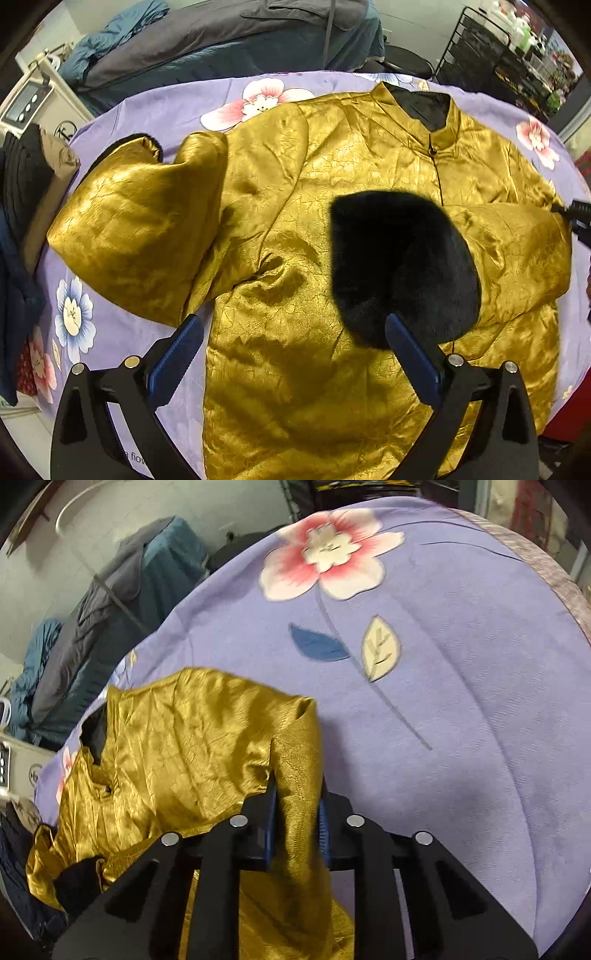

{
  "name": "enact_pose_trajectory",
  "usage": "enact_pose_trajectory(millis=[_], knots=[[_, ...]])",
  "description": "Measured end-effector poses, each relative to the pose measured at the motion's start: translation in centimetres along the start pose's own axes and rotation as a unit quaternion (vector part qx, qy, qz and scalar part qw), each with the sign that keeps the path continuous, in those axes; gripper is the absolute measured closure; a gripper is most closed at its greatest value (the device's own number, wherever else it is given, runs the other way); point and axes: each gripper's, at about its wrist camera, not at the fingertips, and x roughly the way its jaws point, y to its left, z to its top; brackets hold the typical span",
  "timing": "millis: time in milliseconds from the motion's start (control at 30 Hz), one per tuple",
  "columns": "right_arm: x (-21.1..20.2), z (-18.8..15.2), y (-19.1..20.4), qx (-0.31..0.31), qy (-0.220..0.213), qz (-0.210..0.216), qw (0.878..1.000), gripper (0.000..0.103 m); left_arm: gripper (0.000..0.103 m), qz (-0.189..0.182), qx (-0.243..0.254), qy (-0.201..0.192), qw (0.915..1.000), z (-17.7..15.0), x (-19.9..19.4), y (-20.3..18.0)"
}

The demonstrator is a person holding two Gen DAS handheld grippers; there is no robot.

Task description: Fold large clothes

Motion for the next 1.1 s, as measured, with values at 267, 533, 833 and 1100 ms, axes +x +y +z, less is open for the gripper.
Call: enact_pose_trajectory(millis=[267, 533, 833, 1100], knots=[[-2.3, -1.3, -0.9, 0.025, -0.011, 0.002, 1.000, 0.048, 0.006, -0.053, -0.026, 0.021, 0.9981, 1.9, 2.1, -0.5], [-5.2, -7.5, 3.2, -0.120, -0.017, -0.009, 0.993, 0.039, 0.024, -0.057, -0.009, 0.080, 0.9951, 3.1, 7.5, -4.1], [-4.0, -13.9, 7.5, -0.267, 0.008, -0.041, 0.963, 0.038, 0.095, 0.002, 0.073, 0.024, 0.9970, 5.1, 6.1, -6.7], [-4.3, -13.7, 9.3, -0.276, 0.008, -0.031, 0.961, 0.038, 0.093, 0.007, 0.025, 0.011, 0.9996, 8.6, 5.5, -5.3]])
